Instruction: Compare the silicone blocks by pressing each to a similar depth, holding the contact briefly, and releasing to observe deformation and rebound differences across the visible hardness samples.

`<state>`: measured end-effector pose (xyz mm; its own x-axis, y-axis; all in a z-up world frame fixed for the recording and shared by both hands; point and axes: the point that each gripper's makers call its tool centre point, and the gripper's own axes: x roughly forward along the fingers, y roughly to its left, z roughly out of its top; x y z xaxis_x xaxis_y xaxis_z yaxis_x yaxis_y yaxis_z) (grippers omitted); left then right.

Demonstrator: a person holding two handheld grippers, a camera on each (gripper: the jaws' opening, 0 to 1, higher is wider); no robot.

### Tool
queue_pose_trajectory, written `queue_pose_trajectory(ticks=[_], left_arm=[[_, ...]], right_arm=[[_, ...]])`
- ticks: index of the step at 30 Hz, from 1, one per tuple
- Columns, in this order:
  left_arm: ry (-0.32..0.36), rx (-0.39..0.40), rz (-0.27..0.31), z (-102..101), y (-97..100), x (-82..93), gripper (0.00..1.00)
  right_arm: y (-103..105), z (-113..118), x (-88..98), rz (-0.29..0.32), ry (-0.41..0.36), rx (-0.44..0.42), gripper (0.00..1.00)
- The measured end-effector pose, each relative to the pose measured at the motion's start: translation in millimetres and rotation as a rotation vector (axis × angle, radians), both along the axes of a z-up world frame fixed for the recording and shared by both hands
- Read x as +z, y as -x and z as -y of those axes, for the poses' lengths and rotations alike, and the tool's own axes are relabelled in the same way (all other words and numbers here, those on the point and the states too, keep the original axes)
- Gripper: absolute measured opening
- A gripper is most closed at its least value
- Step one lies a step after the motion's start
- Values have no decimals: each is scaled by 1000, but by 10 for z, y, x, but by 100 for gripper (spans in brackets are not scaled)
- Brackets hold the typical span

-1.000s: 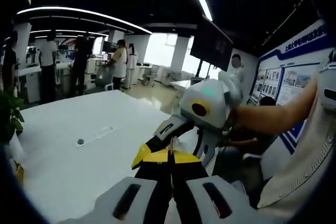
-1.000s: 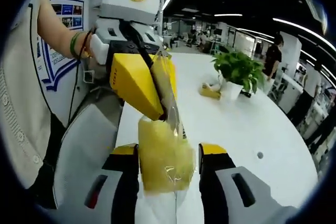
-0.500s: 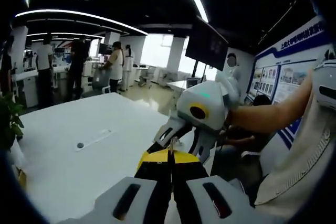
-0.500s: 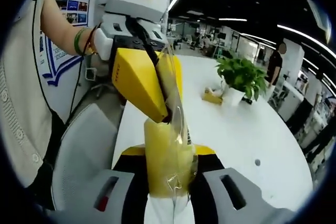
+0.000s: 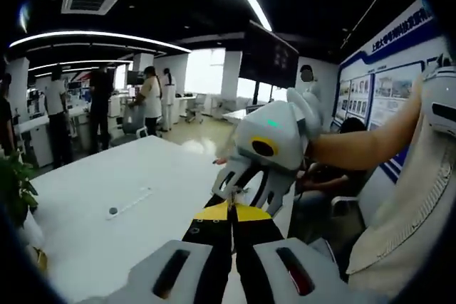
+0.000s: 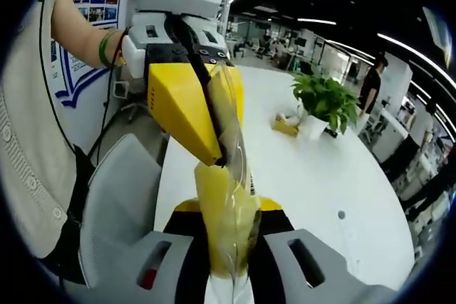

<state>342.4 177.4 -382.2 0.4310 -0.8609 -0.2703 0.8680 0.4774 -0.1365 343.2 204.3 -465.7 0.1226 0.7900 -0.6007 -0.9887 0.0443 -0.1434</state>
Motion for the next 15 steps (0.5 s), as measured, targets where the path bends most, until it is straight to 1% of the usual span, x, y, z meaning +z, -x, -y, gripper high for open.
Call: queue_pose_trajectory(ticks=[2, 4, 5, 6, 7, 9, 11, 15], left_arm=[[-3, -3, 11, 52, 48, 17, 0], [-5, -5, 17, 116, 95, 28, 0], [-4, -6, 19, 136, 110, 35, 0], [-4, -7, 27, 149, 117, 43, 0], [-1, -8, 32, 154, 119, 53, 0], [6, -11, 39, 160, 122, 76, 0], [6, -11, 44, 167, 124, 83, 0], [3, -11, 46, 221, 150, 71, 0]], right_arm=[[10, 1, 16, 10, -1, 3, 11], [14, 8, 27, 5, -1, 2, 11], [0, 4, 40, 27, -7, 5, 11], [3, 10, 49, 7, -4, 1, 11], [-2, 7, 65, 20, -14, -1, 11], [18, 10, 78, -2, -19, 2, 11], [12, 5, 80, 9, -21, 0, 11], [18, 16, 64, -1, -11, 7, 11]])
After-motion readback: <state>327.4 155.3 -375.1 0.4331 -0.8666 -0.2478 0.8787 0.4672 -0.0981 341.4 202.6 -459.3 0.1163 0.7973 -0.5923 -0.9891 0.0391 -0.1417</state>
